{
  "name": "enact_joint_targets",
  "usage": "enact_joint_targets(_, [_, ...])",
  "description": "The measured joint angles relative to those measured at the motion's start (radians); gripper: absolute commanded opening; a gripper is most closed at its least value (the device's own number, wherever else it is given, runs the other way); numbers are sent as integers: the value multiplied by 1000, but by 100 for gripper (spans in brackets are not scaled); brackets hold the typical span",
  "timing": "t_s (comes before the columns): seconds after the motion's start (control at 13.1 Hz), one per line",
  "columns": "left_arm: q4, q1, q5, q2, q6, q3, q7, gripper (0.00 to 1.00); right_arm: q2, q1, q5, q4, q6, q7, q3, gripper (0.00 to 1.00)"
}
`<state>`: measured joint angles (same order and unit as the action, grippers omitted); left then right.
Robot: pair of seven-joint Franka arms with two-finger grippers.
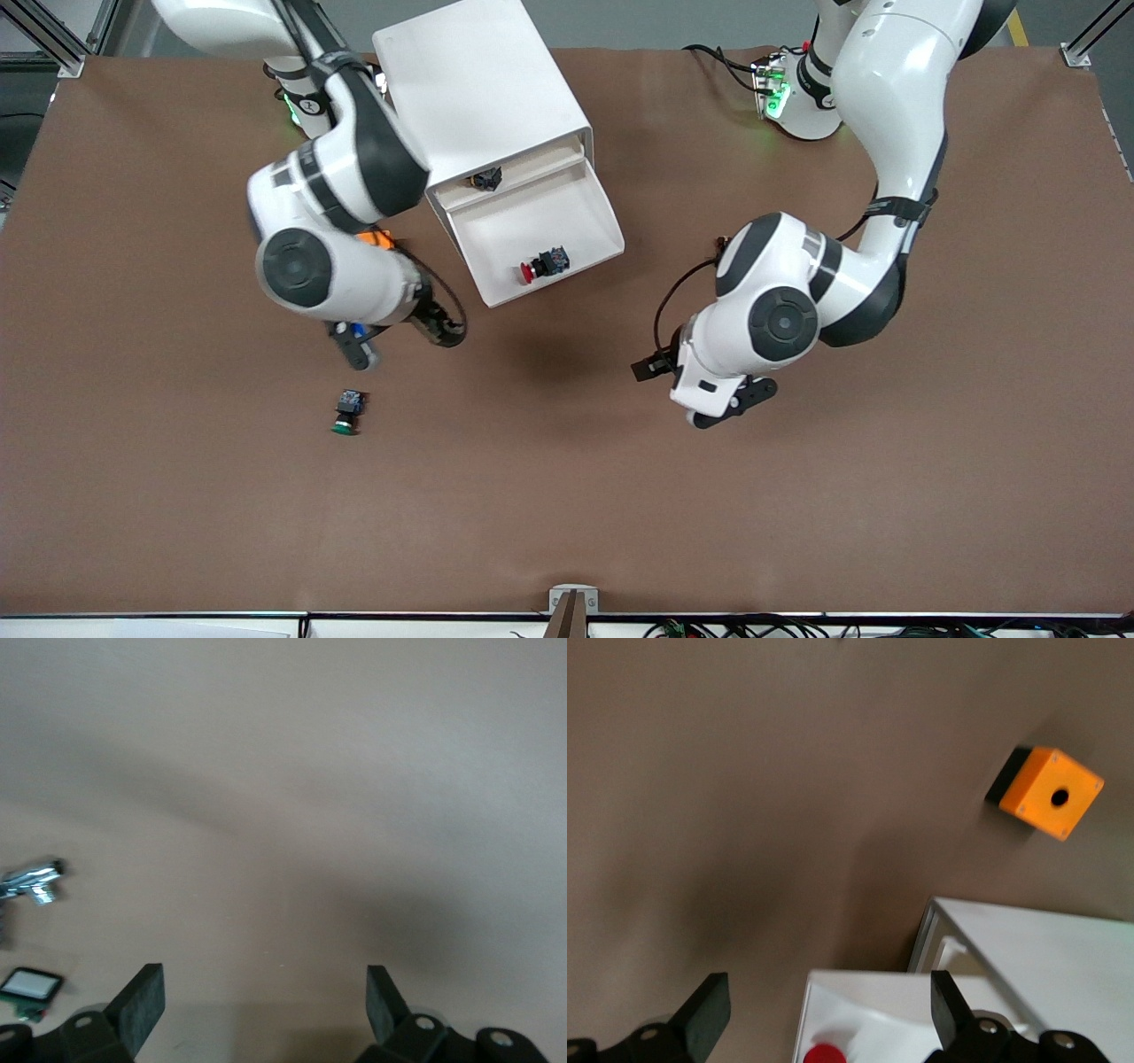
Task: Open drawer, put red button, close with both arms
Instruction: 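Withdraw the right gripper while the left gripper moves to the drawer front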
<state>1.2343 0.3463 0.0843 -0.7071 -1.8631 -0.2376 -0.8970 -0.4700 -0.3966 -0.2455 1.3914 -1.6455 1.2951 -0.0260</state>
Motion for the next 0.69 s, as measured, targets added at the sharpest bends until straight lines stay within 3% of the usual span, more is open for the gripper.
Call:
enact_joint_targets(0.3, [2,56,-1,-17,-28,-1,53,100,16,205,13,-51,128,-254,-3,100])
enact_joint_targets(0.69, [9,142,-1,-70,-32,-3,53,100,66,379,124,-79,202,-695,-2,100])
